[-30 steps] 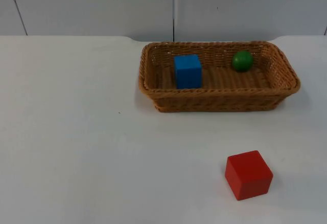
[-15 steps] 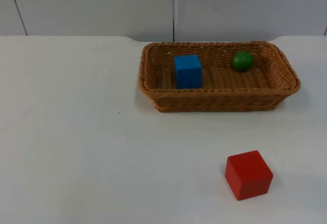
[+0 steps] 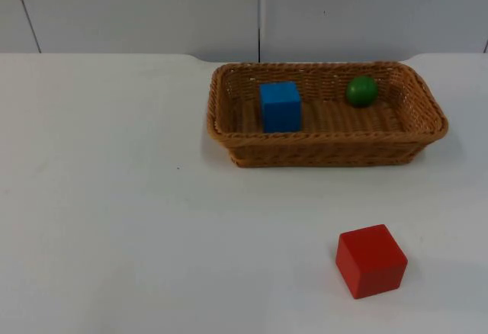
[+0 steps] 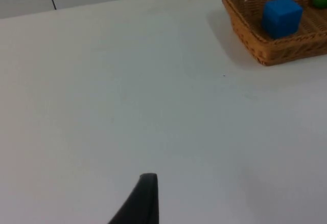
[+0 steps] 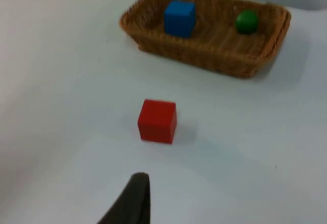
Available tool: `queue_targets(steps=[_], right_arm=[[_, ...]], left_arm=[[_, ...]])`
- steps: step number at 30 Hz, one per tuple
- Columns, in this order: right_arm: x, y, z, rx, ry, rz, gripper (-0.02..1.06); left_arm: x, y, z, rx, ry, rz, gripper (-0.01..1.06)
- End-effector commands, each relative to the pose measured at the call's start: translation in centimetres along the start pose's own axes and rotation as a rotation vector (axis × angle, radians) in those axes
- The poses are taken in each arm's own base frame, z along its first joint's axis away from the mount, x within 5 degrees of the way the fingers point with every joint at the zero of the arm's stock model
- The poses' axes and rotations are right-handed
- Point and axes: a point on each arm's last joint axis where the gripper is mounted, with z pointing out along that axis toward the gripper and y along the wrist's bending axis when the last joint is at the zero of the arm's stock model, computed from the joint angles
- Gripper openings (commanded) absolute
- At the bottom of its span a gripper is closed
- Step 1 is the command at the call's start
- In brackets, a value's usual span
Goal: Place all geometric objects except the red cube into the basket.
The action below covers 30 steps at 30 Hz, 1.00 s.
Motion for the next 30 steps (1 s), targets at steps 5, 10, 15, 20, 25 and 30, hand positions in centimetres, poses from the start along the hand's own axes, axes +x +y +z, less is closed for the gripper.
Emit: queue_targets(steps=[5,10,15,20,25,30], right_arm=[[0.06,0.03,0.31,-0.001,-0.014,-0.021,1.05],[0.06,0.01,0.31,0.002,-0.014,-0.029,1.05],[0.06,0.01,0.31,0.002,-0.014,-0.029,1.05],[0.06,0.01,0.31,0.002,-0.014,-0.029,1.05],[0.06,0.01,0.31,0.002,-0.014,-0.029,1.05],[0.06,0.01,0.31,0.002,-0.014,-0.029,1.05]], left_arm=[[0.12,-0.03,0.02,-0.001,0.001,-0.009,1.05],[0.12,-0.03,0.02,-0.001,0.001,-0.009,1.05],[0.12,-0.05,0.02,0.002,0.001,-0.010,1.05],[0.12,-0.04,0.02,0.001,0.001,-0.006,1.05],[0.12,-0.04,0.02,0.001,0.001,-0.006,1.05],[0.12,-0.04,0.02,0.001,0.001,-0.006,1.05]])
